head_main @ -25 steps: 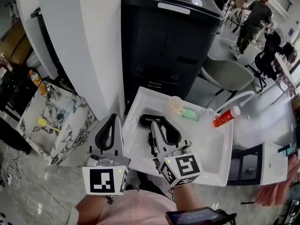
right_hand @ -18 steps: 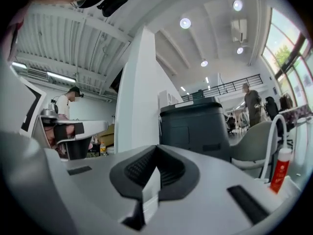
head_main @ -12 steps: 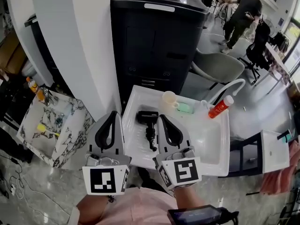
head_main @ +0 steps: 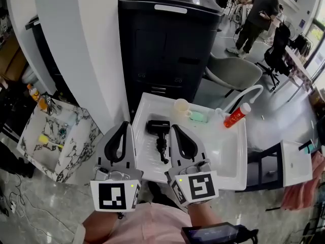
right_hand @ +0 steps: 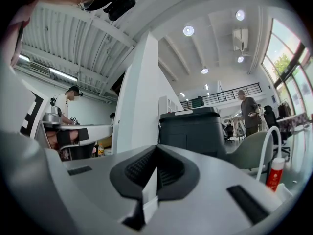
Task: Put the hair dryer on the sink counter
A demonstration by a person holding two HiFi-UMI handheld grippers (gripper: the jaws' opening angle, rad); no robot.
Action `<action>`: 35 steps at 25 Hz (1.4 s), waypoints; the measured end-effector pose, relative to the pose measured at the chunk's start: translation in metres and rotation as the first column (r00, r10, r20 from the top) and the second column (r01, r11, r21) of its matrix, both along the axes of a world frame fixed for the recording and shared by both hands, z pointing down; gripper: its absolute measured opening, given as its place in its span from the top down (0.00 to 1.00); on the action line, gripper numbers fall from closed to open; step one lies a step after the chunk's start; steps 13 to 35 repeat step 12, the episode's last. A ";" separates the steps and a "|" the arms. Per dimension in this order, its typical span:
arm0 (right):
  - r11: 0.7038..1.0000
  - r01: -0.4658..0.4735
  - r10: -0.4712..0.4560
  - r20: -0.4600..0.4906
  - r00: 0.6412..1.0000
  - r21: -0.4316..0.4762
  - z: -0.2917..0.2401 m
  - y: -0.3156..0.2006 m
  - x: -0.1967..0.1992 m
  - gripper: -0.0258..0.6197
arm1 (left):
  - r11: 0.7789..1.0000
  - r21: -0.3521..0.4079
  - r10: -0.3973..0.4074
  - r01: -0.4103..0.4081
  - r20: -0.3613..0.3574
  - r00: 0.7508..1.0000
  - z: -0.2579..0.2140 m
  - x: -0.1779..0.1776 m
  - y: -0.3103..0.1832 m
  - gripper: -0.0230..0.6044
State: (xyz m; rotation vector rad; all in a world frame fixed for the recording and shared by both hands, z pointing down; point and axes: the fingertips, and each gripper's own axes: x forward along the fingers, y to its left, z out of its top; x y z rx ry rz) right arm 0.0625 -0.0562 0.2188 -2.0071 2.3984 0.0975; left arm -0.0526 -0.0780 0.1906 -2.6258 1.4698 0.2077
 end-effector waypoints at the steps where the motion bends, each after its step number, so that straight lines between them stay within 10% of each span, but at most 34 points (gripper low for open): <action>1: 1.000 -0.002 0.002 0.000 1.000 0.001 0.000 0.000 0.001 0.96 | 1.000 0.001 0.000 0.000 -0.001 1.000 0.000 0.000 0.000 0.95; 35: 1.000 -0.010 0.010 0.007 1.000 0.001 0.002 0.000 0.005 0.96 | 1.000 -0.008 0.007 -0.007 0.001 1.000 0.005 0.005 0.000 0.95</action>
